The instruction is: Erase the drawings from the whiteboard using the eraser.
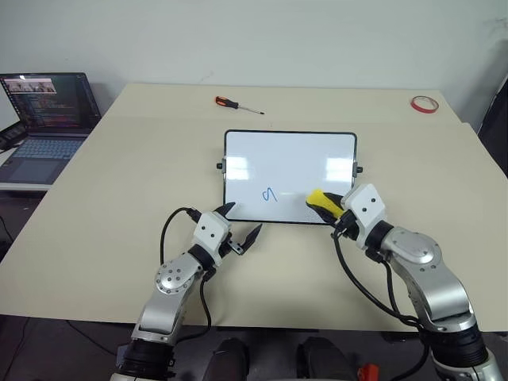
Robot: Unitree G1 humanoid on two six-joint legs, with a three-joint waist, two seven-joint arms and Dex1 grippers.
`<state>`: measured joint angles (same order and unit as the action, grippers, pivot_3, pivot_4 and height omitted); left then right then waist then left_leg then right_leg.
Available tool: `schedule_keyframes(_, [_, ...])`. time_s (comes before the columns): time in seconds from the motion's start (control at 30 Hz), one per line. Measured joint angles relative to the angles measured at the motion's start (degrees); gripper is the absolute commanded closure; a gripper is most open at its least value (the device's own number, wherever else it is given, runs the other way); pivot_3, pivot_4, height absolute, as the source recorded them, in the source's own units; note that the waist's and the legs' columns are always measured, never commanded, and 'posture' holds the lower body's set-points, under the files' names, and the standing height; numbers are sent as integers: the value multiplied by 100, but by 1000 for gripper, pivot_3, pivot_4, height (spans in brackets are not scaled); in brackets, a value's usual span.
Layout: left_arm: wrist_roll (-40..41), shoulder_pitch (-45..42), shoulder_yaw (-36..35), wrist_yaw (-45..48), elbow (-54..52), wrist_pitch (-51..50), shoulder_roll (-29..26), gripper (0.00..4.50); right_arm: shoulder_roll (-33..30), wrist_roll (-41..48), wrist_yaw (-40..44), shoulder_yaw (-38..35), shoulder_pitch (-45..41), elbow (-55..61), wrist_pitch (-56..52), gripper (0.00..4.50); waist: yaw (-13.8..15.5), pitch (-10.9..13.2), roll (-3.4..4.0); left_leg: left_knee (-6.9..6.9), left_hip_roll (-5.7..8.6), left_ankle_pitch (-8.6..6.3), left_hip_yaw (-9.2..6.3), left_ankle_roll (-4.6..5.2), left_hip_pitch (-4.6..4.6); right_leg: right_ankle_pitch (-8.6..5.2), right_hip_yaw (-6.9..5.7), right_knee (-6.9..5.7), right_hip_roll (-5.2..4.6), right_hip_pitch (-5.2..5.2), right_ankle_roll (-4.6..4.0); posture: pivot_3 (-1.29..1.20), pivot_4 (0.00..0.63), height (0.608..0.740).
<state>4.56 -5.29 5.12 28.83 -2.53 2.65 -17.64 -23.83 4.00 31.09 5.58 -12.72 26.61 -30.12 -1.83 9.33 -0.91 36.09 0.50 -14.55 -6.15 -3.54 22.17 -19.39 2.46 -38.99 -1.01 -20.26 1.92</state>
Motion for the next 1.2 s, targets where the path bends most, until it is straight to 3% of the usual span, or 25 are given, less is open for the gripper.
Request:
schedule_keyframes(0.23, [-1,-44,-18,-10,10,-5,0,0,39,-115,-58,197,-389,-330,356,3336,0,0,0,0,0,0,0,0,-1,0,-1,0,0,1,0,0,150,740])
schedule_keyframes(0.43, [-3,-189,-1,-43,49,3,23,0,451,-550,-220,776,-1165,-1624,1280,3336,-2,0,0,0,-1,0,5,0,-6,0,1,0,0,2,0,0,150,740])
schedule_keyframes(0.7, [-3,-104,-22,-46,75,11,-21,0,909,-759,-246,1030,-1609,-3293,2073,3336,-6,0,0,0,-1,0,7,-1,-6,0,3,-2,-1,0,0,0,150,740])
schedule_keyframes(1.2, [-13,13,-38,-60,36,12,-8,0,1299,-1196,-378,1289,-1920,-4034,2739,3336,-14,0,0,1,-4,1,8,-1,-20,1,3,-11,0,8,-1,0,150,740])
